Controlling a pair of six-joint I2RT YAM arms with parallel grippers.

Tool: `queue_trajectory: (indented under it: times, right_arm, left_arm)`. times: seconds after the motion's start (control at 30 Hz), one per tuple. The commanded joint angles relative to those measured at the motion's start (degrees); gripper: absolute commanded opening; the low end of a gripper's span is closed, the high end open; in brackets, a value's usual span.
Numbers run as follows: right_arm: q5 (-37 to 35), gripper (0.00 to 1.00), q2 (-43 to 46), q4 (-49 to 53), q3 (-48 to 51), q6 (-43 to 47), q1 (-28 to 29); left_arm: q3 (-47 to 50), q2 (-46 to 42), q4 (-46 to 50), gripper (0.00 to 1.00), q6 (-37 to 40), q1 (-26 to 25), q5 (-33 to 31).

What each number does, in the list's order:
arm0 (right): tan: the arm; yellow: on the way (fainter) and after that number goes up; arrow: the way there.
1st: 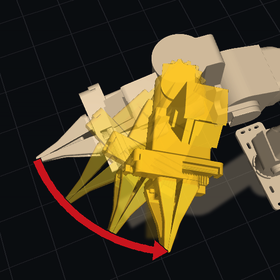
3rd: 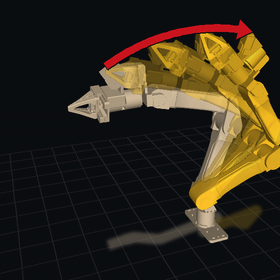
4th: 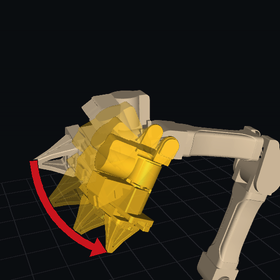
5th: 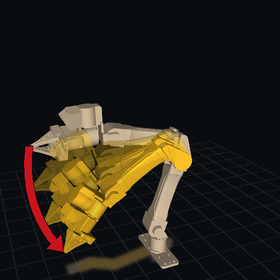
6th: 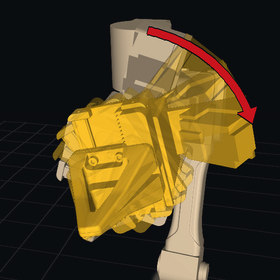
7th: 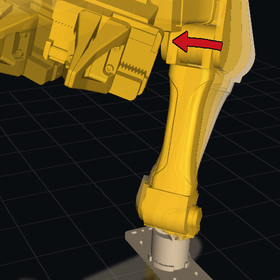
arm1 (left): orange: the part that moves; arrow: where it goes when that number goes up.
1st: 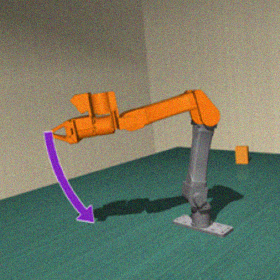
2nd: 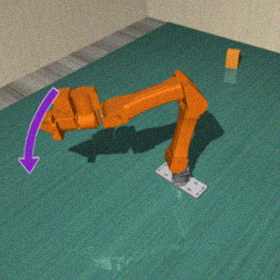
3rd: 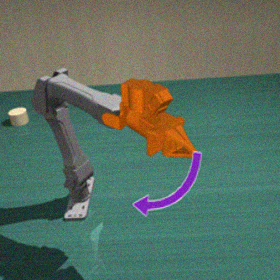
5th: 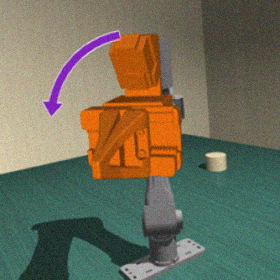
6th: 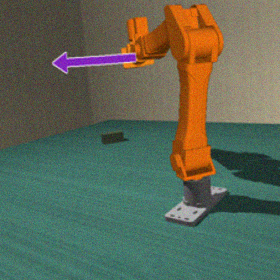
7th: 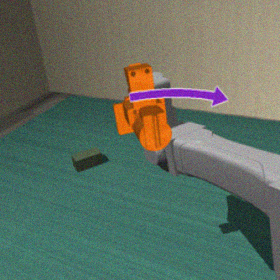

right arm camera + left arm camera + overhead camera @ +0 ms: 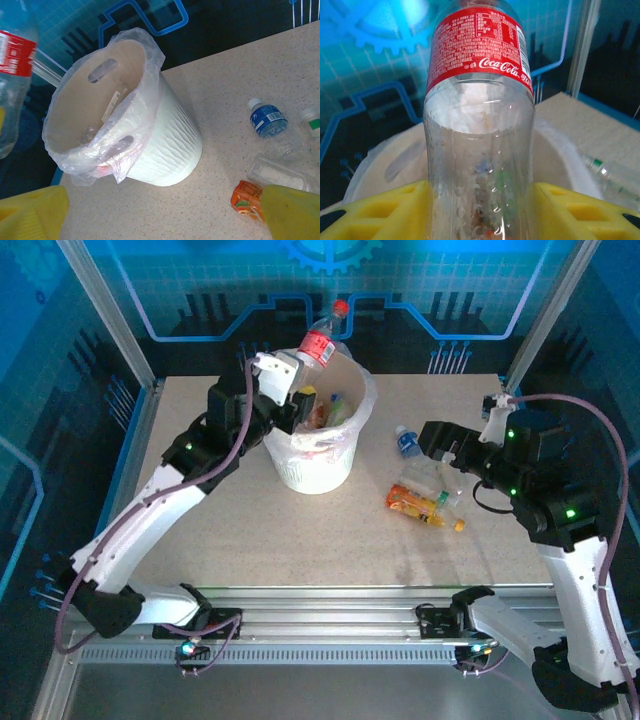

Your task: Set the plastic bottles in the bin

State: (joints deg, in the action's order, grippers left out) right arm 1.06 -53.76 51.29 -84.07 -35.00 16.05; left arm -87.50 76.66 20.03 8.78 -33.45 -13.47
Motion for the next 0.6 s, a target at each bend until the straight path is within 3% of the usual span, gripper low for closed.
queue_trajectory:
  times: [0.0,0.17,0.57]
  right_arm:
    - [-0.3,1.00,-0.3,-1.1,0.9,-0.6,-0.7]
    - [-0.2,1.00,-1.6,-1.1,1.2,-0.8,-0.6]
    - [-1.4,1.00,-2.8,-0.9,2.0,-1.0,-0.6]
  left_arm:
    - [-2.6,2.5,6.9,0.13,-1.9,3.6,6.6]
    - [-3.6,5.5,9.6,0.13,-2.3,7.7,12.1]
    - [-4.1,9.7,10.8,0.17,-1.4,12.0,15.8]
